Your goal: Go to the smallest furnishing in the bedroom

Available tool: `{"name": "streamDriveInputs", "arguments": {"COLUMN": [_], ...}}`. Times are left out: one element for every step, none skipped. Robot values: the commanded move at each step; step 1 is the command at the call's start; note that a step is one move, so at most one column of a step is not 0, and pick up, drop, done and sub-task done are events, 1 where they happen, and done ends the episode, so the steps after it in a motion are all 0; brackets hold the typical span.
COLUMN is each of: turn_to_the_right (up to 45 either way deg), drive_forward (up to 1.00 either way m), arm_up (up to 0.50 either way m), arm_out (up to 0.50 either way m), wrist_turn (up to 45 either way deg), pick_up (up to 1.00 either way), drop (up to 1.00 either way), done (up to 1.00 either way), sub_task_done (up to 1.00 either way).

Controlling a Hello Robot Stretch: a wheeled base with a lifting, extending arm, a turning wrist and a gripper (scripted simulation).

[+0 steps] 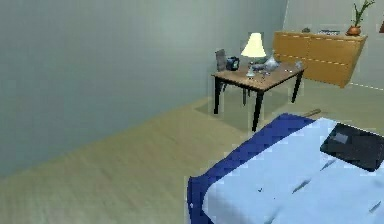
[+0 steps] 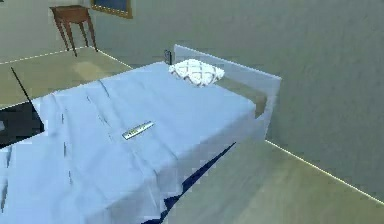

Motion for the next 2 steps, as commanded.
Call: {"name": "streamDriveInputs", "arguments": {"turn_to_the_right": [-15.0,0.0], "drive_forward": [0.0,0.3], "arm_up": [0.0,0.0], "arm_out": [0.0,0.0], "wrist_turn": [0.0,0.0], "pick_up": [0.0,0.0], "drop": [0.0,0.0], "done": [0.0,0.0], "sub_task_done": [0.0,0.0]}}
